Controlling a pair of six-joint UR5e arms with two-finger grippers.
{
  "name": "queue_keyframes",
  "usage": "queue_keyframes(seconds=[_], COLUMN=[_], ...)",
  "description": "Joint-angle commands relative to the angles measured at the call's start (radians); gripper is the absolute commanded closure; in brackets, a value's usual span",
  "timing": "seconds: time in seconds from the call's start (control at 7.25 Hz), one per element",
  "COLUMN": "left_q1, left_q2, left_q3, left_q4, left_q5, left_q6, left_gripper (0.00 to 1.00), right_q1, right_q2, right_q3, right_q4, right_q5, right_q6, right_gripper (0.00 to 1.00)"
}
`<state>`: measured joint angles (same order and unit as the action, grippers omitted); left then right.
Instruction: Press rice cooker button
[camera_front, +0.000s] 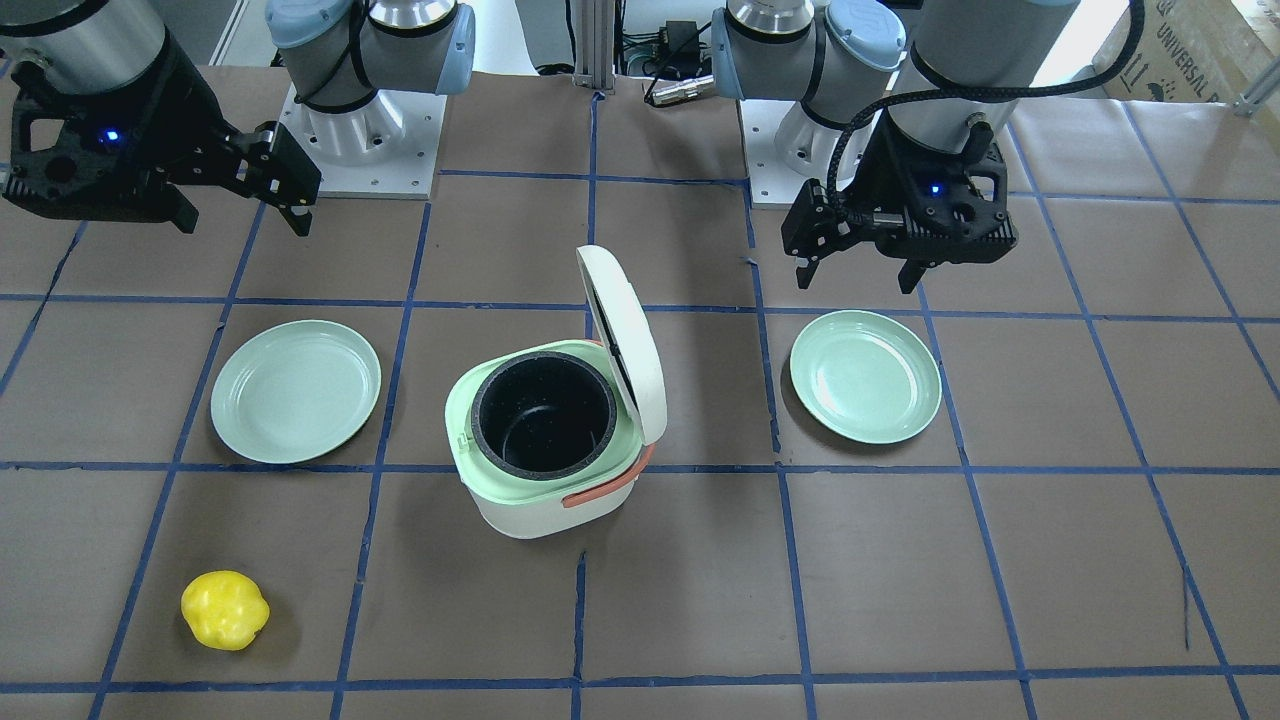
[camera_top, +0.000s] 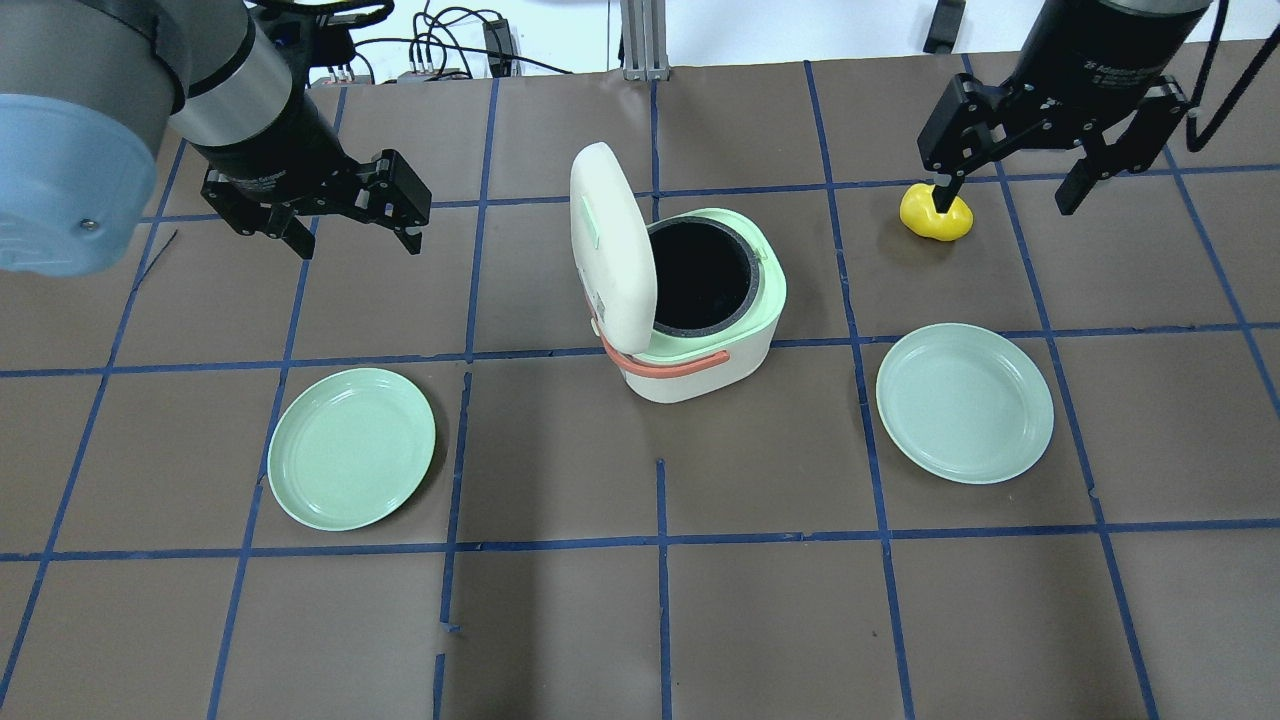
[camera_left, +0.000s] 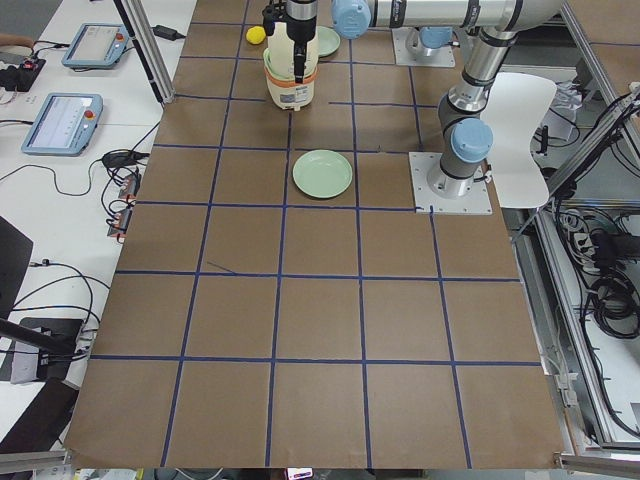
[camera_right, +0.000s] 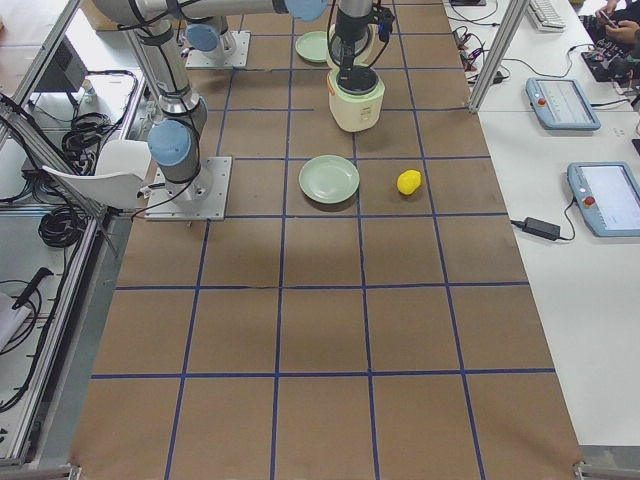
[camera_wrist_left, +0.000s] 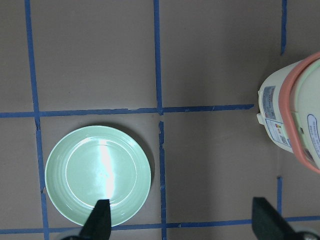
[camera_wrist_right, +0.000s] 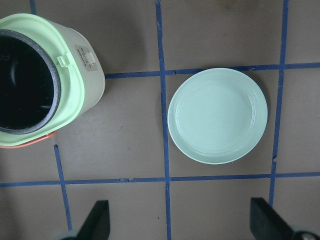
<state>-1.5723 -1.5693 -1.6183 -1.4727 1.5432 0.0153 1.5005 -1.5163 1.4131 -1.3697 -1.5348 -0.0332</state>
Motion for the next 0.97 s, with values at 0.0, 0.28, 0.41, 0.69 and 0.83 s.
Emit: queue_keyframes(seconds=[0.0,0.28,0.41,0.69,0.83], left_q1=[0.000,0.000,0.000,0.000,0.000], left_q2=[0.000,0.000,0.000,0.000,0.000], left_q3=[0.000,0.000,0.000,0.000,0.000], left_q4=[0.000,0.000,0.000,0.000,0.000], left_q5=[0.000,0.000,0.000,0.000,0.000], left_q6=[0.000,0.000,0.000,0.000,0.000], left_gripper=[0.00,0.00,0.00,0.00,0.00], right_q1=[0.026,0.085,0.087,0.087,0.087], right_q2=[0.079,0.090,0.093,0.093,0.085], right_q3=[-0.086,-0.079,-0.079,-0.066,-0.028], right_q4=[0.001,0.000,0.000,0.004,-0.003], right_q5=[-0.005,-0.018,-0.016,-0.008,-0.002], right_q6=[0.003,0.047,0.058,0.058,0.055], right_gripper=[0.00,0.00,0.00,0.00,0.00])
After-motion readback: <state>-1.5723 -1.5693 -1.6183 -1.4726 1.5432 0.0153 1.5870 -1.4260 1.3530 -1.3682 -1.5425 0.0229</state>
